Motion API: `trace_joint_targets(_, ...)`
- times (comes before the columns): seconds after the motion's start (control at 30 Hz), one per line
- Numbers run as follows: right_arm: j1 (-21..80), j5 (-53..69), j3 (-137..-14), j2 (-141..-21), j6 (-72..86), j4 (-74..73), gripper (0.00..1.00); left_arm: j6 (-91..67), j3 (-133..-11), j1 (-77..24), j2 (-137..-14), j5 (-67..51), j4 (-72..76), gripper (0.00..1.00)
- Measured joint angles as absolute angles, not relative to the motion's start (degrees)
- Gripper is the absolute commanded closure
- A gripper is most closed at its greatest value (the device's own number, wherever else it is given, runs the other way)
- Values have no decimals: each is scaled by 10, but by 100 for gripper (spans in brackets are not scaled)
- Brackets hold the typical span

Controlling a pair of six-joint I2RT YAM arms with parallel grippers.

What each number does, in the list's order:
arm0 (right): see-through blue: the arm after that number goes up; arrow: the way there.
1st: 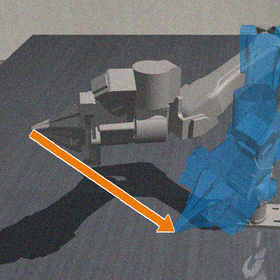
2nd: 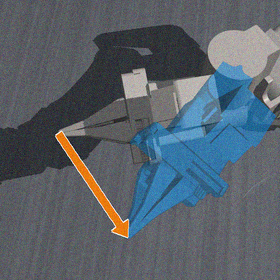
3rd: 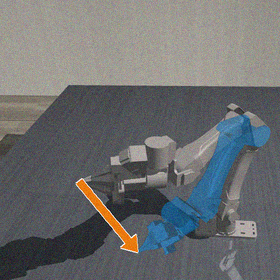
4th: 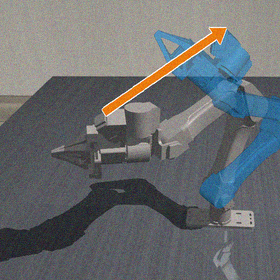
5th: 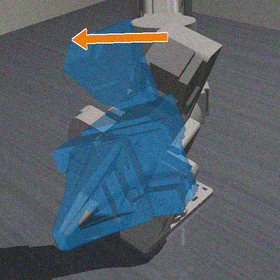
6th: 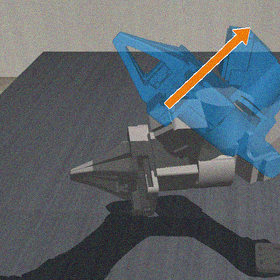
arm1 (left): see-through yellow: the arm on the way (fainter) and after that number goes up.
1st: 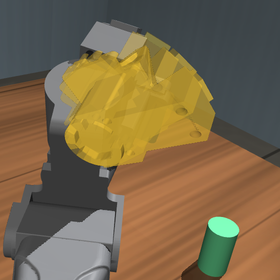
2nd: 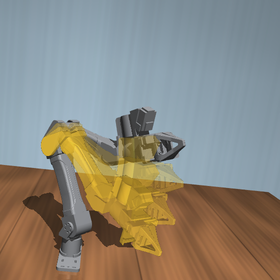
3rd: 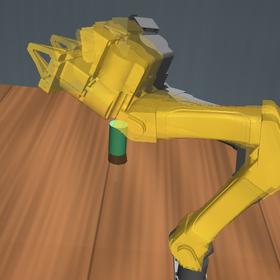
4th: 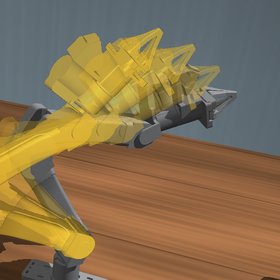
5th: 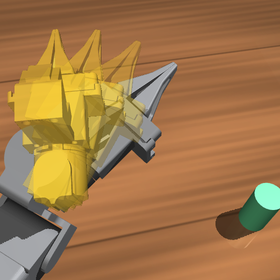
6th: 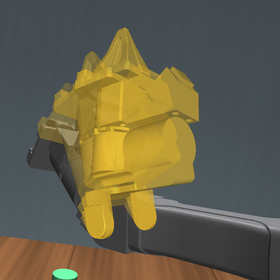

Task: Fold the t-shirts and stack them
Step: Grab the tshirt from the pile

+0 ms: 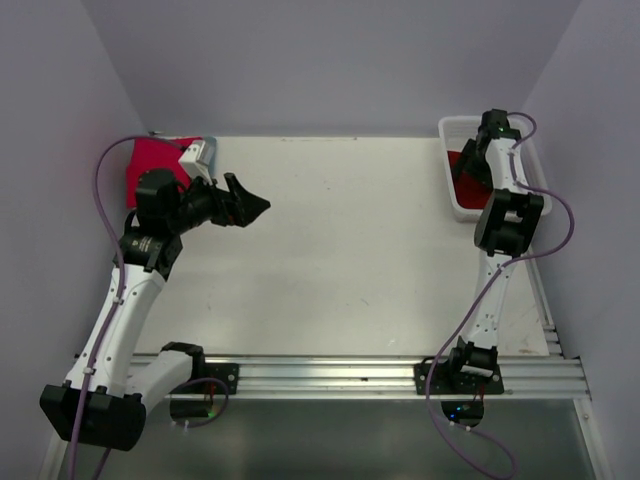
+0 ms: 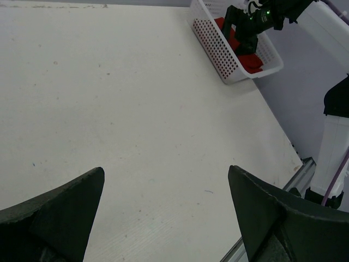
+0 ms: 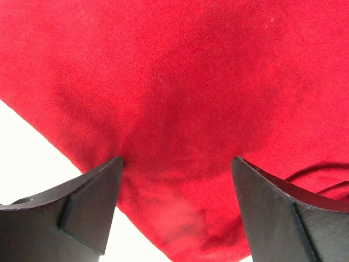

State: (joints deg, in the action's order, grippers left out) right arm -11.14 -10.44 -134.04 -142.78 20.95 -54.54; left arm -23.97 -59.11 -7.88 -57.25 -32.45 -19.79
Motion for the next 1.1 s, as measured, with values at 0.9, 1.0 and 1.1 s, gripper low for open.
trace_joint_targets(0.9, -108, -170, -1305, -1407, 230, -530, 100, -243, -574, -79, -566, -328, -204, 0)
trace_joint_targets(1.0, -109, -170, -1281, -1370, 230, -515, 100, -244, -573, -79, -566, -328, -204, 0)
trace_joint_targets(1.1, -110, -170, -1250, -1316, 230, -495, 100, -245, -573, -79, -566, -331, -203, 0)
